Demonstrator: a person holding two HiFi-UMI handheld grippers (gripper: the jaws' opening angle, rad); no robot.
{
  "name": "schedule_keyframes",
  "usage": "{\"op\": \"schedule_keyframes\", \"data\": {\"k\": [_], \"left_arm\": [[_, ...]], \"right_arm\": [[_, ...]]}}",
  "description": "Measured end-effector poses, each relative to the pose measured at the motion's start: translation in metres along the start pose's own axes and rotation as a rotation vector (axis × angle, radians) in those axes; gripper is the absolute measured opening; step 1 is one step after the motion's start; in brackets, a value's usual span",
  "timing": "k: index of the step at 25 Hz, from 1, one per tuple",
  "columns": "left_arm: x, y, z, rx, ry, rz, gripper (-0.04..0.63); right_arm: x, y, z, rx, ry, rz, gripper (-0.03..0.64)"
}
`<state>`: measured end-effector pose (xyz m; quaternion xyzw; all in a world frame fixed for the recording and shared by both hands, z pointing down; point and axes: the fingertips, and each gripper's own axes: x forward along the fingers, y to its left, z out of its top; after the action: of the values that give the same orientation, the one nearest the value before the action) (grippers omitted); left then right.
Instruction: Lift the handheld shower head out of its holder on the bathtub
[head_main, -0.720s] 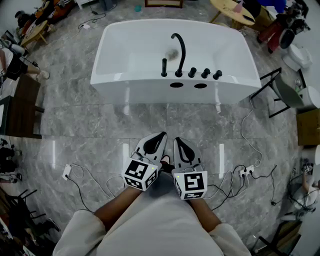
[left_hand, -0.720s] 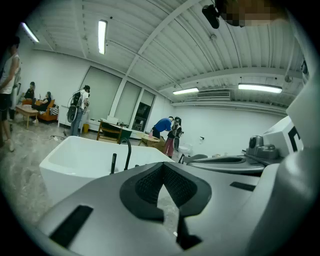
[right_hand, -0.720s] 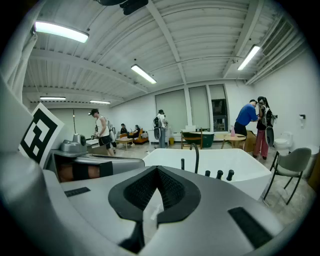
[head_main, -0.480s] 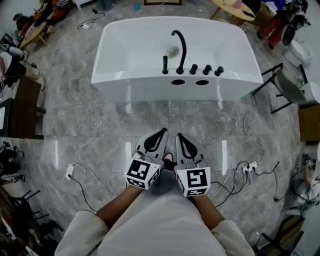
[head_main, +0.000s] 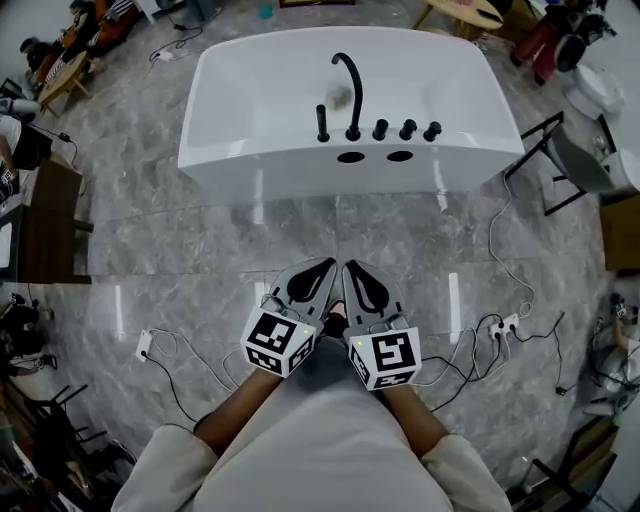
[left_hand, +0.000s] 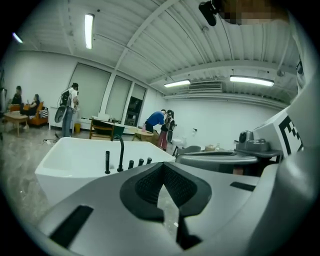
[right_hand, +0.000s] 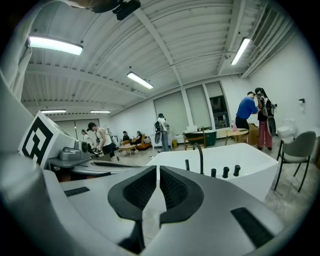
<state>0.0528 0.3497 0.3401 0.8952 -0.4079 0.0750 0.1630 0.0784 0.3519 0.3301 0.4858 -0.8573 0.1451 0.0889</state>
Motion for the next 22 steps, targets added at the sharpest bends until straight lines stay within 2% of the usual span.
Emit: {"op": "schedule_keyframes", "data": {"k": [6, 11, 17, 22], "left_arm": [[-0.018, 0.006, -0.001, -0.022, -0.049, 0.078, 0.005], [-0.023, 0.009, -0.007, -0.046, -0.038, 0.07, 0.006], [-0.018, 0.024, -0.003, -0.034, -0.057, 0.072, 0.005], [-0.014, 0.047, 0.004, -0.051, -0.066, 0.07, 0.005]], "right_arm": [[-0.004, 0.002, -0.007, 0.079, -0.007, 0.007, 0.02], [0.003, 0.022, -0.008, 0.16, -0.014, 0.139, 0.018], [0.014, 0.038, -0.012, 0.058, 0.034, 0.191, 0.017], [0.035, 0.044, 0.001, 0.042, 0.044, 0.201, 0.017]]}}
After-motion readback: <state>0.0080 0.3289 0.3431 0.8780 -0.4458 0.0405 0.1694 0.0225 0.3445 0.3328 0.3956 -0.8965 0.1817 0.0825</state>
